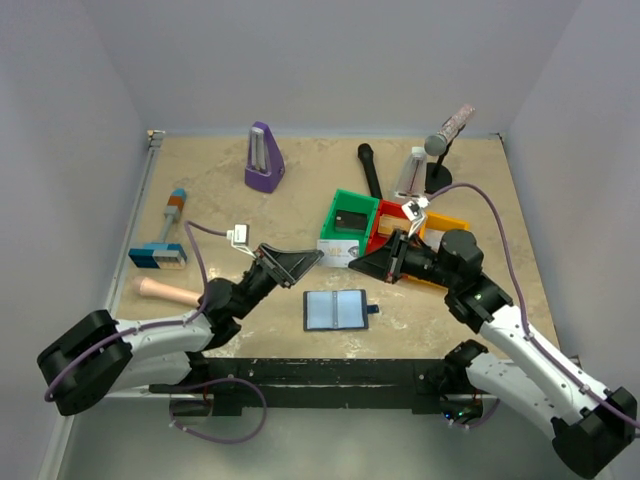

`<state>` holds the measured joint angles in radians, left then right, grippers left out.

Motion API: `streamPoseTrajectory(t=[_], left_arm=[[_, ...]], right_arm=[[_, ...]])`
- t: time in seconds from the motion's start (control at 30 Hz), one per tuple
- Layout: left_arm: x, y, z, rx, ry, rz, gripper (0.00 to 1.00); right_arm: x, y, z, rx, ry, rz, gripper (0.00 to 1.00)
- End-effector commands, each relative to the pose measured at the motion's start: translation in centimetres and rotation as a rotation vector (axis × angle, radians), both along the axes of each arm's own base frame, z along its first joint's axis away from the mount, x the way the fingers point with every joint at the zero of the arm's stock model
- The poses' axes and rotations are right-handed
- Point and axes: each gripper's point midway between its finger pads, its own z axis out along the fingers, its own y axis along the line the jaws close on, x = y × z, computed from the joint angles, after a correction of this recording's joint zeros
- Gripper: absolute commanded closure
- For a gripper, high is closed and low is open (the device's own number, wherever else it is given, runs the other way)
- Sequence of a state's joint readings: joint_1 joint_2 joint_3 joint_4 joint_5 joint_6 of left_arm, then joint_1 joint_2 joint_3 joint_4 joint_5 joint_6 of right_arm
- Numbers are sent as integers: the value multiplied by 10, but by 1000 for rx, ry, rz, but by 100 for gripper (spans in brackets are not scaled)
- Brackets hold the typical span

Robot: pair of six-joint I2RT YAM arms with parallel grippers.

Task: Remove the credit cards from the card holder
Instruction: Place the credit card in the storage box.

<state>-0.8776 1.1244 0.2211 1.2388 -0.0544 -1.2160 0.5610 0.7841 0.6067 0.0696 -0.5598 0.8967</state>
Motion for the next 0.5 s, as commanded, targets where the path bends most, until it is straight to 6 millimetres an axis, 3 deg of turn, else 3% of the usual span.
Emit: streamPoseTrajectory(t=[0.0, 0.03, 0.07, 0.27, 0.47], left_arm=[[-4, 11, 19, -31, -50, 31, 51], [-2, 17, 17, -15, -49, 62, 34], [2, 23, 12, 3, -37, 96, 24], [21, 60, -25, 142, 86, 286, 27], [13, 59, -28, 150, 61, 252, 30]], right_arm=[[2, -17, 23, -16, -73, -64, 100], [4, -26, 22, -44, -74, -99, 100], [5, -37, 18, -75, -63, -140, 100], [35, -125, -19, -308, 86, -523, 100], [61, -180, -50, -399, 226, -781, 100]])
